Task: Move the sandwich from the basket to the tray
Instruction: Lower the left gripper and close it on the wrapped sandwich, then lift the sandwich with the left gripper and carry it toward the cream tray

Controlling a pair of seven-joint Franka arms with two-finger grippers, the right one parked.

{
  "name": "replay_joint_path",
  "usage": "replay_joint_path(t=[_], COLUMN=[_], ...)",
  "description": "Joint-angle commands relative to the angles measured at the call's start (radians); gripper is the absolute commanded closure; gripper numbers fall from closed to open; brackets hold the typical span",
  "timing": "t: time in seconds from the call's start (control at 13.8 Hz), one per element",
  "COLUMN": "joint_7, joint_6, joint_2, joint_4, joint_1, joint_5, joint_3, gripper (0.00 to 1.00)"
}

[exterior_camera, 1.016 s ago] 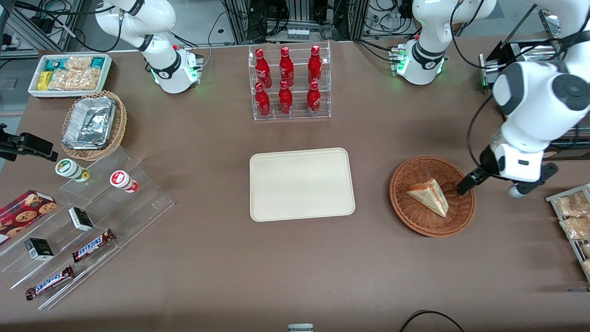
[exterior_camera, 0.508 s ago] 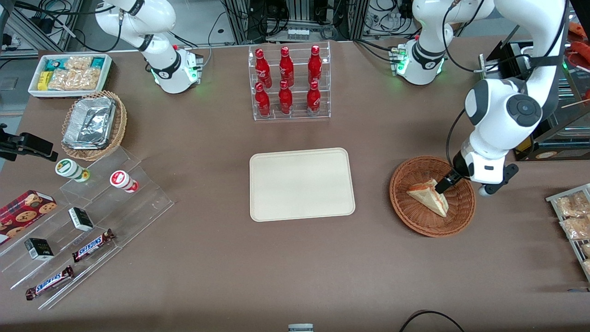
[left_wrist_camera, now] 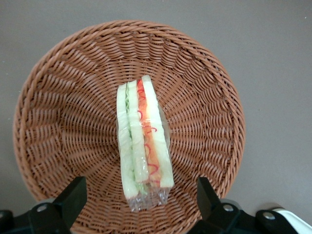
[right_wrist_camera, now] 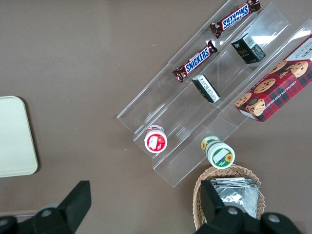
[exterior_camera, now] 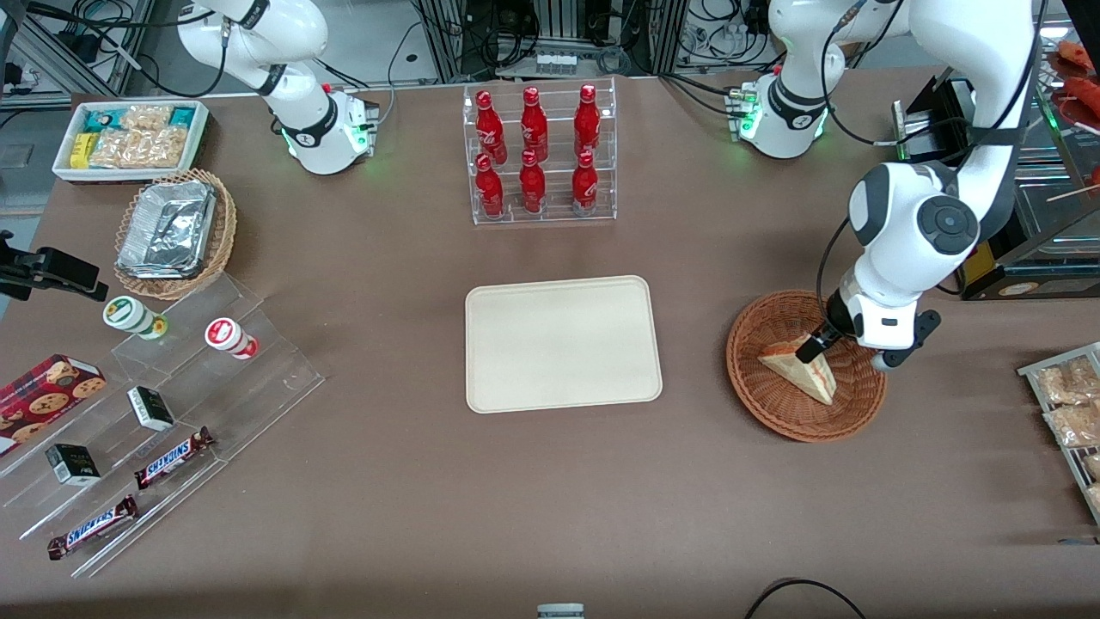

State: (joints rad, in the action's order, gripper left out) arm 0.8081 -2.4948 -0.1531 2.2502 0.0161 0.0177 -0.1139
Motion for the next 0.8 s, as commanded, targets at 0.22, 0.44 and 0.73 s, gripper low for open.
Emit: replay_joint_path(t=[0.22,0.44,0.73], joint_7=[0.092,0.092,0.088], joint_6=[-0.105,-0.145,-0.145], joint_2=[-0.06,-0.111,-0.128], joint_4=[0.016,0.014,-0.007], joint_1=[0.004,0.004,0.004], joint_5=[-0.002,-0.004,-0.005], joint_3=[-0.003,-0.003,-0.004], gripper=[0.0,0.01,1.0])
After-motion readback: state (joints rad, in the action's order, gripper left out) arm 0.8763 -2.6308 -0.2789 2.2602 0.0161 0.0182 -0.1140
